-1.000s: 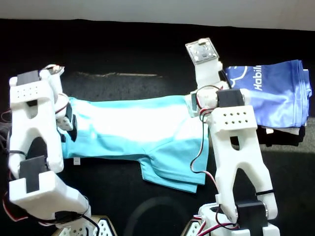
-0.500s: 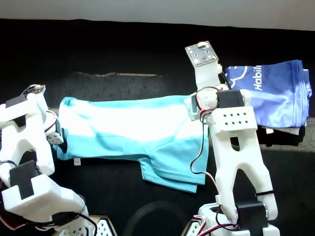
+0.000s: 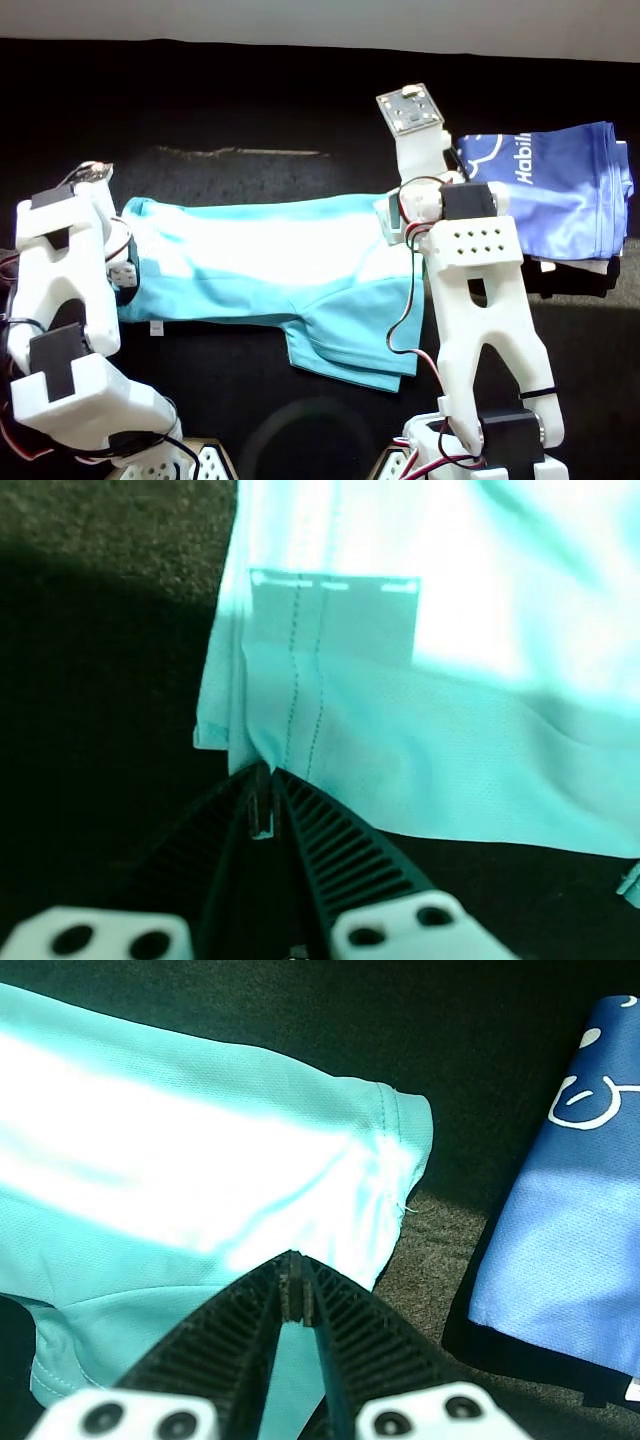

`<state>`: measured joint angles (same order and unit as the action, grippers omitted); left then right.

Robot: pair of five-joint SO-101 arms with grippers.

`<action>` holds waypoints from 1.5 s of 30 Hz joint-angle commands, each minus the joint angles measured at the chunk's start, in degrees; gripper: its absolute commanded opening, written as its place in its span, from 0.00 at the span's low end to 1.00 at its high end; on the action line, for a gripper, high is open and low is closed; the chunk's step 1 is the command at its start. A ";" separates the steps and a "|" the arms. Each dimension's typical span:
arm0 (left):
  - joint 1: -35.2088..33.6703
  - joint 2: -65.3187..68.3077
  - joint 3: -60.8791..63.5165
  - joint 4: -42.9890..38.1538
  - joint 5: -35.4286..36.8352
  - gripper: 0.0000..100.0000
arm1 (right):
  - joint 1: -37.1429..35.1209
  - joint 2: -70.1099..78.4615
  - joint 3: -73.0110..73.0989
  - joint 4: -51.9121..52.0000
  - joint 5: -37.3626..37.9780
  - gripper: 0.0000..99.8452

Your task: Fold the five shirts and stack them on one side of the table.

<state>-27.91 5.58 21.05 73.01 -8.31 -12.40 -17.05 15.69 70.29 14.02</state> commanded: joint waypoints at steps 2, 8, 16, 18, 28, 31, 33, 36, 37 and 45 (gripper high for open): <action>0.66 -2.68 -5.23 0.18 0.18 0.01 | -0.31 -2.95 -0.04 0.13 -0.35 0.01; 0.48 -2.68 -9.36 0.18 -0.09 0.01 | -0.31 -2.95 -0.04 0.13 -0.35 0.01; 0.40 -2.59 -15.69 5.80 -5.27 0.01 | -0.31 -2.95 -0.31 0.13 -0.35 0.01; -0.40 -2.59 -12.79 5.80 -7.65 0.01 | -0.31 -2.95 -0.40 0.13 -0.35 0.01; -2.51 -2.68 -4.79 6.15 -12.57 0.08 | -2.24 -2.95 0.04 1.89 -0.26 0.01; -4.44 -3.21 -7.08 6.24 -12.48 0.18 | -5.23 -2.95 0.04 4.70 0.35 0.01; -5.58 -3.21 -10.07 7.30 -12.40 0.21 | -7.16 -2.51 0.13 6.11 3.16 0.01; -5.58 -3.21 -15.78 10.99 -12.31 0.19 | -10.59 -2.42 1.80 7.69 6.33 0.01; -5.41 -3.21 -17.54 12.40 -12.13 0.19 | -12.00 -2.42 3.47 7.87 7.56 0.01; 4.00 -0.13 -10.95 8.00 -2.20 0.07 | -21.93 -2.42 23.16 1.19 11.43 0.02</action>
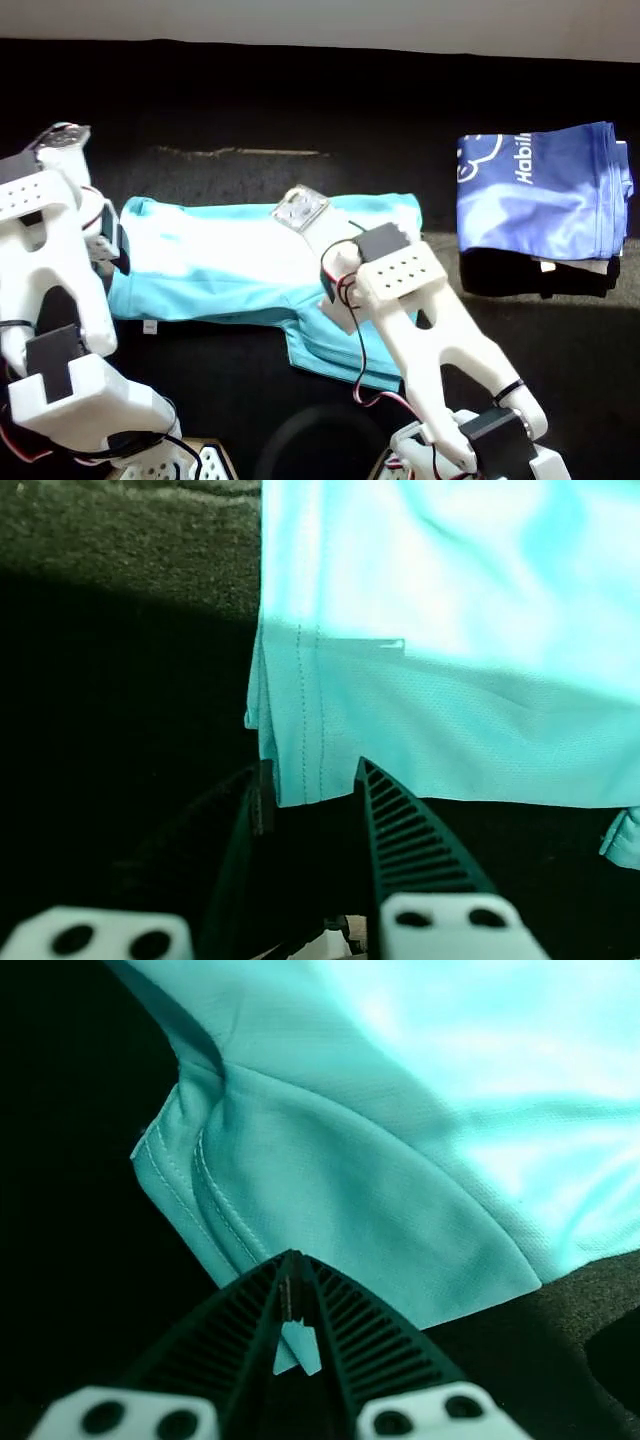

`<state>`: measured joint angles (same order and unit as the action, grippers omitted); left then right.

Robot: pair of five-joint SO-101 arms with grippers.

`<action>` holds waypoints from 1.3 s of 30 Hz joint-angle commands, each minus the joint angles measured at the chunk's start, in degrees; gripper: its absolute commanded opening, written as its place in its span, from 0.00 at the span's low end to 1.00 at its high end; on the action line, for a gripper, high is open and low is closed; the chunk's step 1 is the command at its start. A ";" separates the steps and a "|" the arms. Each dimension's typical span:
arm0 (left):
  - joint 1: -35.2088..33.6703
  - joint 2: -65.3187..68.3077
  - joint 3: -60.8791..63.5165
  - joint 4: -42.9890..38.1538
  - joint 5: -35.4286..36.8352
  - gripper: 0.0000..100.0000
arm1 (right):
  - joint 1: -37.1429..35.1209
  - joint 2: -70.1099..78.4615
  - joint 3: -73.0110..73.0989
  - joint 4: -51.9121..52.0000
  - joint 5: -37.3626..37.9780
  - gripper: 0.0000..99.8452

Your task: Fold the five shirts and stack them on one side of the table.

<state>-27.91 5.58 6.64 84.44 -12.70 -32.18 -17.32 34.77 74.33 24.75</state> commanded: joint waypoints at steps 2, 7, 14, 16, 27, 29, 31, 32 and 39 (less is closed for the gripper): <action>4.62 1.89 7.69 -8.79 3.52 0.00 | -2.95 -2.15 5.58 -4.00 0.70 0.06; 3.56 5.32 13.05 -16.88 4.04 0.01 | -4.44 -2.15 6.11 -4.26 0.70 0.13; 3.56 7.96 16.48 -23.21 4.13 0.01 | -6.37 2.15 6.29 -6.46 0.70 0.13; 3.56 7.96 16.48 -23.47 4.13 0.01 | -6.37 6.20 5.93 -7.43 0.70 0.13; 3.91 8.40 16.40 -23.47 4.13 0.01 | -13.93 10.24 4.00 -6.11 -2.64 0.13; 3.91 8.40 16.40 -23.47 4.13 0.01 | -13.85 10.33 4.00 -7.87 -2.90 0.13; 3.91 8.40 16.40 -23.47 4.13 0.01 | -12.88 10.33 4.00 -9.36 -2.90 0.13; 3.91 8.48 16.40 -23.47 4.13 0.01 | -12.35 10.33 4.00 -9.98 -2.81 0.13; 3.91 8.48 16.40 -23.47 4.13 0.01 | -7.16 10.42 4.09 -10.42 -2.55 0.10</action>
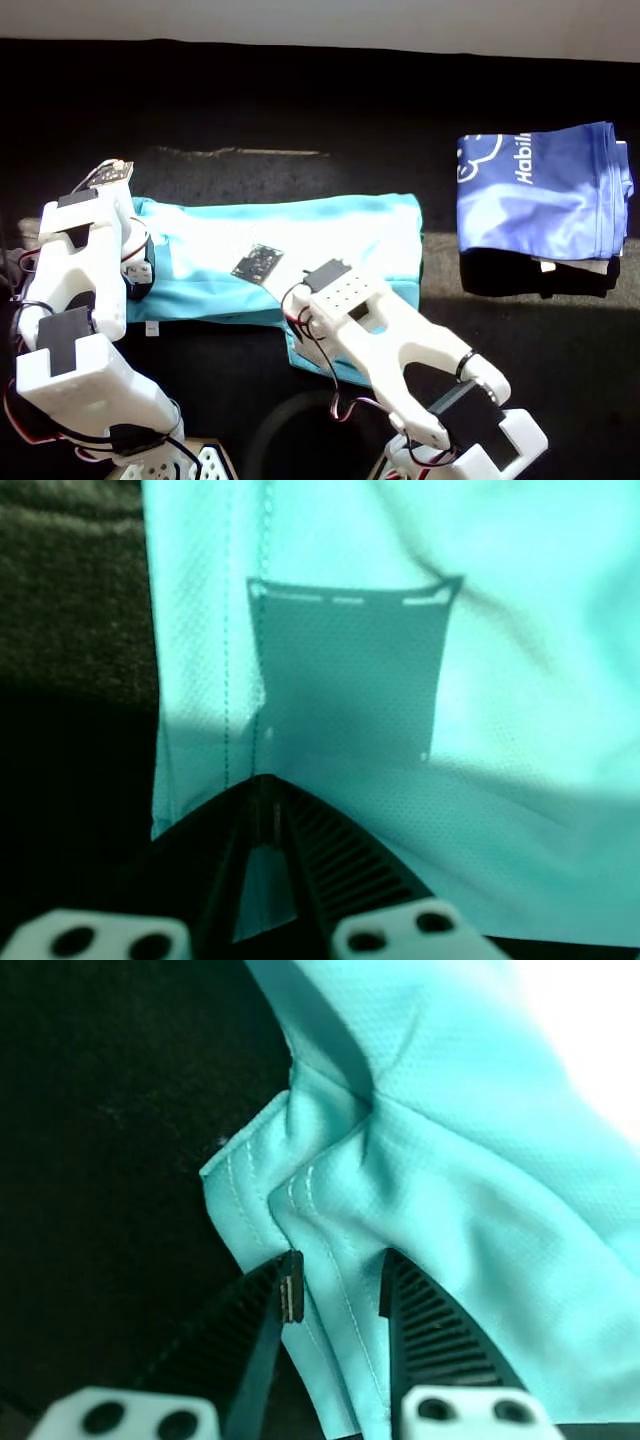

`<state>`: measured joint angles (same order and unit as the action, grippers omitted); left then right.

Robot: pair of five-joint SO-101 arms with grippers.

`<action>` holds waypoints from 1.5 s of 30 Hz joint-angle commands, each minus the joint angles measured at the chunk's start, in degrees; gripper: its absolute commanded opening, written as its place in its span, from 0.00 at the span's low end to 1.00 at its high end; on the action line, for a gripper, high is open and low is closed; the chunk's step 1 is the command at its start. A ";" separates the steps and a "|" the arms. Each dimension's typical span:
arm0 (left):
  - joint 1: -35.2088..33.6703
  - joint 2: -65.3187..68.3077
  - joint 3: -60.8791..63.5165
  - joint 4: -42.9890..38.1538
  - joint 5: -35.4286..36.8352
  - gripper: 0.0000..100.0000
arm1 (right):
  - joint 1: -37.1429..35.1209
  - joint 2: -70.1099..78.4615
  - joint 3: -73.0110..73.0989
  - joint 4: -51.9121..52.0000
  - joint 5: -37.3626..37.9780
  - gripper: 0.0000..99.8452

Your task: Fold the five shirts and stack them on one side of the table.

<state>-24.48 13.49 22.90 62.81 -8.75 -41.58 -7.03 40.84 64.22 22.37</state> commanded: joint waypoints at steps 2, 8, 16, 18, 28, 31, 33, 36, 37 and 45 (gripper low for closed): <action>0.48 0.57 0.13 -1.85 0.18 0.01 | 2.77 0.13 -1.98 -0.31 -0.18 0.08; 0.48 0.57 0.31 -1.85 0.18 0.01 | 2.51 0.13 -1.19 0.04 -0.18 0.08; 0.48 0.57 0.31 -1.85 0.18 0.01 | 2.42 0.04 2.68 -0.22 -0.53 0.11; 0.48 0.57 0.31 -1.85 0.18 0.01 | 2.42 0.04 2.95 -0.22 -0.53 0.14; 0.48 0.57 0.31 -1.85 0.18 0.01 | 2.51 -0.22 2.51 -0.31 -0.26 0.02; 0.48 0.57 0.31 -1.85 0.18 0.01 | 2.59 -0.66 2.07 0.04 -0.26 0.01; 0.48 0.57 0.31 -1.85 0.18 0.01 | 2.68 -0.57 1.45 0.13 -0.26 0.01; 0.48 0.57 0.31 -1.85 0.18 0.01 | 2.68 -0.66 -0.31 1.98 -0.26 0.01; 0.48 0.57 0.31 -1.85 0.18 0.01 | 2.68 -0.66 -1.36 3.12 -0.26 0.01; 0.48 0.57 0.40 -1.85 0.18 0.01 | 2.42 -0.66 -11.74 11.74 -0.26 0.01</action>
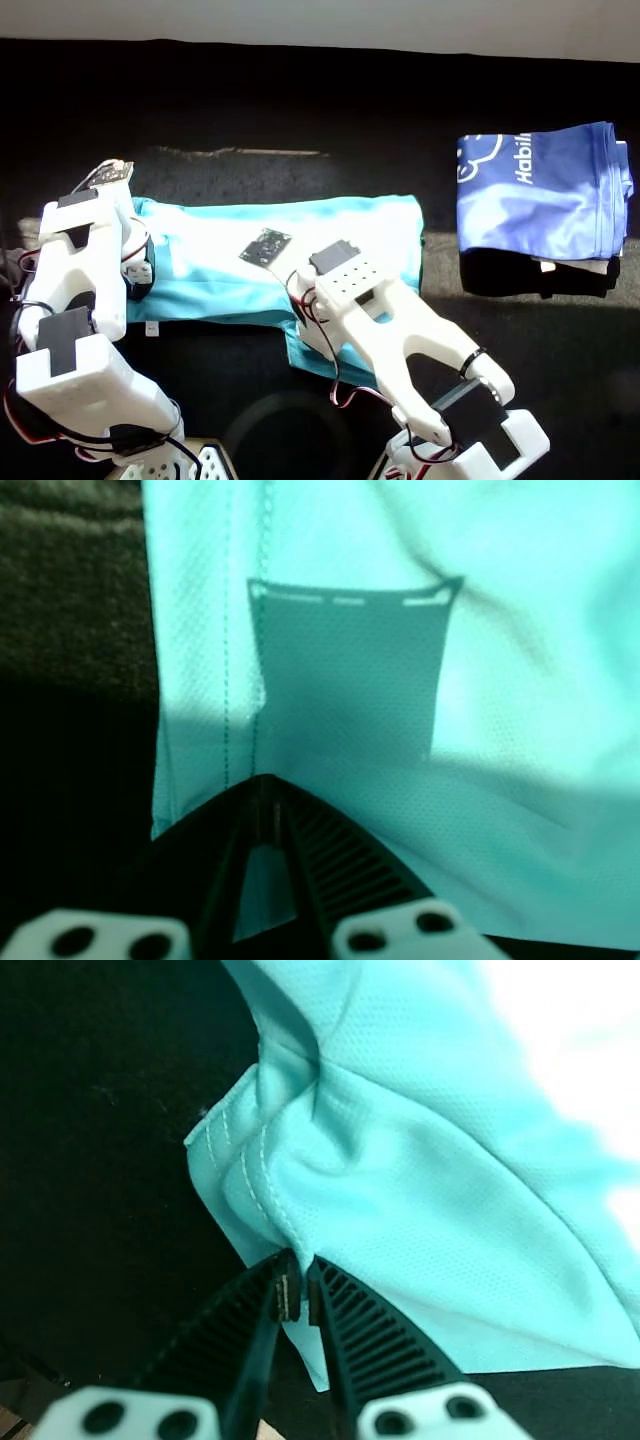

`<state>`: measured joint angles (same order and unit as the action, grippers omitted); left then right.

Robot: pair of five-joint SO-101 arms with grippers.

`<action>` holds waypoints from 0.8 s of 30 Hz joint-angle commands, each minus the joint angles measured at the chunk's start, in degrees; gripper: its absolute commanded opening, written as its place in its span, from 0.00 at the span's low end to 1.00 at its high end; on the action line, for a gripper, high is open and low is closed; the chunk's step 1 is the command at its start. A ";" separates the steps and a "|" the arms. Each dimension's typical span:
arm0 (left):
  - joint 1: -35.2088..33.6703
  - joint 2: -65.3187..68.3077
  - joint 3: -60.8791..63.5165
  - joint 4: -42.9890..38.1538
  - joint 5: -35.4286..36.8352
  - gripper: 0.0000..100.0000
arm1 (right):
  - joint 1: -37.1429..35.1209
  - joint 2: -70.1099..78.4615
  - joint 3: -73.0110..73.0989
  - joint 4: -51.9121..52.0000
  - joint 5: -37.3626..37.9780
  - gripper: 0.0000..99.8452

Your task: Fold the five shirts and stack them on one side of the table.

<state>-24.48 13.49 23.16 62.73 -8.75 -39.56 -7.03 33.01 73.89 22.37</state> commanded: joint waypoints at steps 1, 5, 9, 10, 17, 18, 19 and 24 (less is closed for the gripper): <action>0.48 0.57 0.13 -1.76 0.18 0.01 | 0.31 -0.66 -4.09 2.51 -0.26 0.01; 0.48 0.57 0.13 -1.76 0.18 0.01 | 0.31 -0.75 -3.12 4.09 -0.26 0.01; 0.48 0.57 0.13 -1.76 0.18 0.01 | 0.22 -0.75 -2.95 5.93 -0.26 0.01; 0.48 0.57 0.13 -1.76 0.18 0.01 | 0.22 -0.75 -2.95 6.29 -0.18 0.01; 0.48 0.57 0.04 -1.76 0.18 0.01 | -3.30 -0.84 -2.24 7.16 -0.44 0.01; 0.48 0.57 0.04 -1.85 0.18 0.01 | -4.88 -1.01 -1.54 7.08 -0.53 0.01; 0.48 0.57 0.04 -1.85 0.18 0.01 | -6.64 -1.71 -0.48 6.73 -0.53 0.01; 0.48 0.57 0.04 -1.85 0.18 0.01 | -9.98 -6.29 6.02 2.51 -0.35 0.01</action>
<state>-24.48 13.49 23.16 62.73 -8.75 -48.62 -9.76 36.70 78.37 22.37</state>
